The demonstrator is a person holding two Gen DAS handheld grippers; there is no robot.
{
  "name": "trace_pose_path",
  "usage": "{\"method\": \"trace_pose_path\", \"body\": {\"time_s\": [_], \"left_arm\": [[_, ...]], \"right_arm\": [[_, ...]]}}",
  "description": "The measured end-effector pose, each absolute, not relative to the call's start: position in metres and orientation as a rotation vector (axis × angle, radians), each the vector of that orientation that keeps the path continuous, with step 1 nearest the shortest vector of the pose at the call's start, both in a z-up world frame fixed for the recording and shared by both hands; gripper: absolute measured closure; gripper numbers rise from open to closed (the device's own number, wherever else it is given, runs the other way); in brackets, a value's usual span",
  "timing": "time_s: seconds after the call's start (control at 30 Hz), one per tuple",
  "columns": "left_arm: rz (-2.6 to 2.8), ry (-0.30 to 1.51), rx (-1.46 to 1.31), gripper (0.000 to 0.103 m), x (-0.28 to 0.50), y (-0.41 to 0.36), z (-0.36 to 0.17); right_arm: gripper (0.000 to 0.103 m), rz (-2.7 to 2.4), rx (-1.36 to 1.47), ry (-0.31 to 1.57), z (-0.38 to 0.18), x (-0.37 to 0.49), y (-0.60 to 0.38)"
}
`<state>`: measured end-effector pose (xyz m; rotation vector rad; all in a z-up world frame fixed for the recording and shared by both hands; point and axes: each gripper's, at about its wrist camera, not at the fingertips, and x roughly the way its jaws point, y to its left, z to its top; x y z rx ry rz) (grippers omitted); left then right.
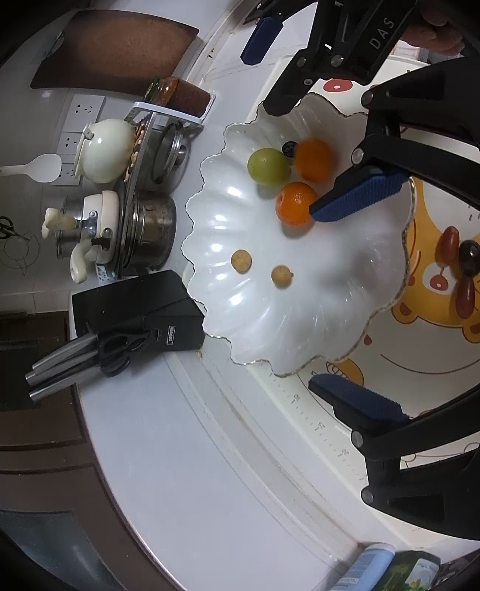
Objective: Organize fruits
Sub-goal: 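Open the left tool to drop the orange while the right tool drops the plum, then move both open tools back toward the remaining plums and dates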
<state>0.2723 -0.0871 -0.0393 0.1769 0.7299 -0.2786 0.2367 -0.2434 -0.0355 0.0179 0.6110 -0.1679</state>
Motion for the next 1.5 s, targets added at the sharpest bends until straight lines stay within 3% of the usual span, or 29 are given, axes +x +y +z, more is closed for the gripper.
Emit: {"method": "trace_pose_path", "body": {"time_s": [0.13,0.63,1.5], "left_arm": [[-0.267,0.713,0.187,0.008,0.267,-0.086,-0.035],[-0.25,0.685,0.167,0.002,0.24,-0.074,-0.022],[-0.259,0.674,0.15,0.0,0.185,-0.06,-0.022]], "right_arm": [[0.018,-0.183,0.044,0.608,-0.034,0.233,-0.245],[0.018,-0.198,0.062,0.563,-0.02,0.204,-0.235],[0.018,-0.222,0.049,0.511,-0.014,0.141,-0.215]]}}
